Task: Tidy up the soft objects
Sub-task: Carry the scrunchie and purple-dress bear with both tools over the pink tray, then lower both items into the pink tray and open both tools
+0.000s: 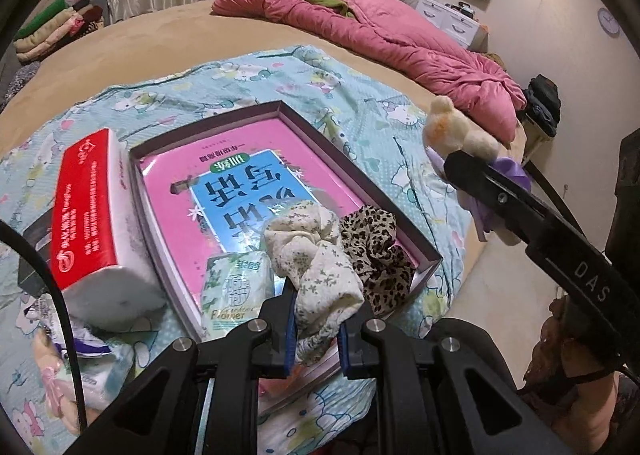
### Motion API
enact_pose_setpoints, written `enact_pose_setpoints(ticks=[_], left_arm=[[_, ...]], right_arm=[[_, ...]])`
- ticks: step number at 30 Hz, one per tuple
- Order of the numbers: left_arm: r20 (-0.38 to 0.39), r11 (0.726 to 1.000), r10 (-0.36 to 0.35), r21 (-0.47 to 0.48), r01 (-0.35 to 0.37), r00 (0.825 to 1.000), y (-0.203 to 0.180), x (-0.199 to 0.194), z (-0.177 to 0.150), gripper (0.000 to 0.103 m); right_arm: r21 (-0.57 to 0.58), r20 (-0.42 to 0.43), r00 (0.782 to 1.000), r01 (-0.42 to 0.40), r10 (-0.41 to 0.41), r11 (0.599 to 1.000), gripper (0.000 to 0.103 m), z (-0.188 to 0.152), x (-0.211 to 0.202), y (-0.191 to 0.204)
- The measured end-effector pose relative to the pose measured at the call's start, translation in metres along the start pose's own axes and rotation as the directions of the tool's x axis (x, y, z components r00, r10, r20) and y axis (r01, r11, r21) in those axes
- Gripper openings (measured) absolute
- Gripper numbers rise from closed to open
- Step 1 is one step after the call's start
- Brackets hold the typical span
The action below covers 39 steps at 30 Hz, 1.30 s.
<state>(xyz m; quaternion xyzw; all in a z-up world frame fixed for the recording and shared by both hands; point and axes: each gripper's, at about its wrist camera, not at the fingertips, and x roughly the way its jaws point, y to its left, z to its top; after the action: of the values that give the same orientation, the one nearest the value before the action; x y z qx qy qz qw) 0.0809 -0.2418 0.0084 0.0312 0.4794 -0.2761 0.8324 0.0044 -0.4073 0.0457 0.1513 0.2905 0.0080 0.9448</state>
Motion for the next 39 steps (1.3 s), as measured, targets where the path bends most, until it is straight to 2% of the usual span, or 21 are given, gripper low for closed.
enact_pose_setpoints(ticks=[18,23,33,39], left_arm=[[-0.057,1.0,-0.014,-0.004,0.014,0.998,0.005,0.031,-0.008,0.016],[-0.058,1.0,-0.011,-0.016,0.01,0.998,0.011,0.036,-0.009,0.016],[-0.06,0.999,-0.025,-0.05,0.022,0.998,0.021,0.039,-0.011,0.016],[-0.067,0.998,-0.03,-0.056,0.026,0.997,0.022,0.039,-0.014,0.016]], right_arm=[[-0.034,-0.022,0.999,0.043,-0.044,0.998,0.046,-0.007,0.017,0.001],[-0.045,-0.06,0.996,0.066,-0.068,0.997,0.046,-0.012,0.029,-0.002],[-0.163,-0.168,0.974,0.123,-0.15,0.979,0.046,-0.027,0.068,0.01],[-0.179,-0.213,0.967,0.103,-0.141,0.978,0.047,-0.033,0.08,0.012]])
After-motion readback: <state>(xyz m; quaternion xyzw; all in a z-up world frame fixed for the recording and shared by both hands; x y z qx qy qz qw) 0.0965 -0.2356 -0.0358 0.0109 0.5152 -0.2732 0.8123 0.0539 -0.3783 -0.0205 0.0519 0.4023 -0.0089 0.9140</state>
